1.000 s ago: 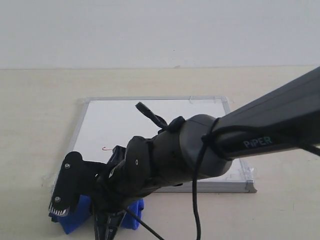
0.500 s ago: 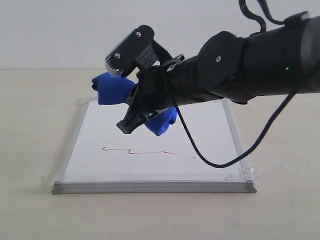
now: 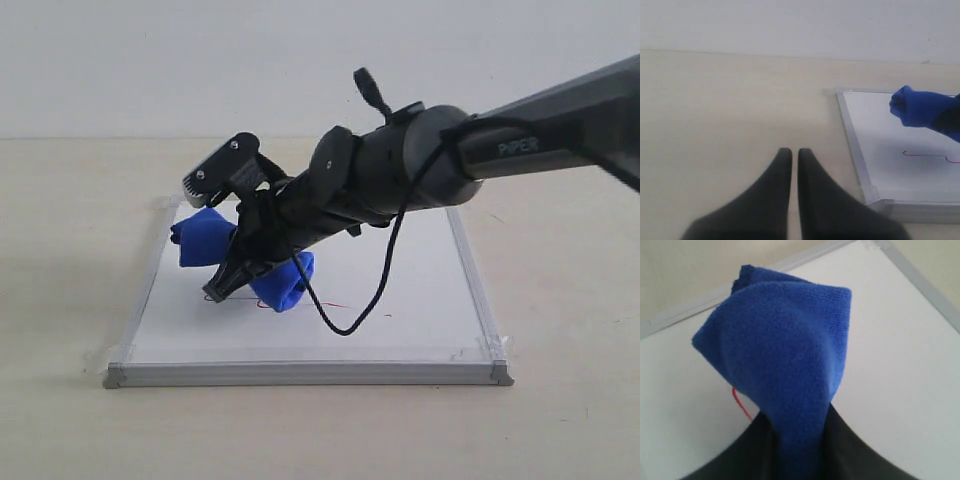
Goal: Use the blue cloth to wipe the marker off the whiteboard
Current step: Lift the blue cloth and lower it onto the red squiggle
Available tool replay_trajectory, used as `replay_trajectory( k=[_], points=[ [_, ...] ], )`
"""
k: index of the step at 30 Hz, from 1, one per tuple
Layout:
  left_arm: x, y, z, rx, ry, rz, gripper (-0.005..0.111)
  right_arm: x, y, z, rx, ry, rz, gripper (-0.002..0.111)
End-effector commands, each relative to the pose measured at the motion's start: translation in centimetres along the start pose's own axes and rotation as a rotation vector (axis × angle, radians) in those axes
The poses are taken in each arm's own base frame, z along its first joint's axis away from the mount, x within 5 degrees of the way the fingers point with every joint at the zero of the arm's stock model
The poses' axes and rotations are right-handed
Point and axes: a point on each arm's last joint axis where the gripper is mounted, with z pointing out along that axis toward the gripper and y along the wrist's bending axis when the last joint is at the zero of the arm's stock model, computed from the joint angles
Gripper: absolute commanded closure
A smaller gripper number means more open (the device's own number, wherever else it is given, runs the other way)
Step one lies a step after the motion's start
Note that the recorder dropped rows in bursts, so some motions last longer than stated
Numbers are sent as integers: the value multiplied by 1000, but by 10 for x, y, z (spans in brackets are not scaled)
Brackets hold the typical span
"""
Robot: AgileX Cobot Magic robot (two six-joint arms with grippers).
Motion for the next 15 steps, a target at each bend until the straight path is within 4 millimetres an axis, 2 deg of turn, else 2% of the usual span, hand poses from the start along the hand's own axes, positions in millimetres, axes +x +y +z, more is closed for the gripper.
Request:
replay_trajectory(
  k=[1,7,12,15],
  points=[
    [-2,0,-1,1,-16,1,102,6,1,20,-46,42,10,108],
    [-2,0,-1,1,-16,1,102,14,12,33,-128,109,-2,108],
    [-2,0,-1,1,-16,1,102,21,39,32,-271,210,-79,108],
    [-2,0,-1,1,-16,1,102,18,55,29,-358,250,-108,108]
  ],
)
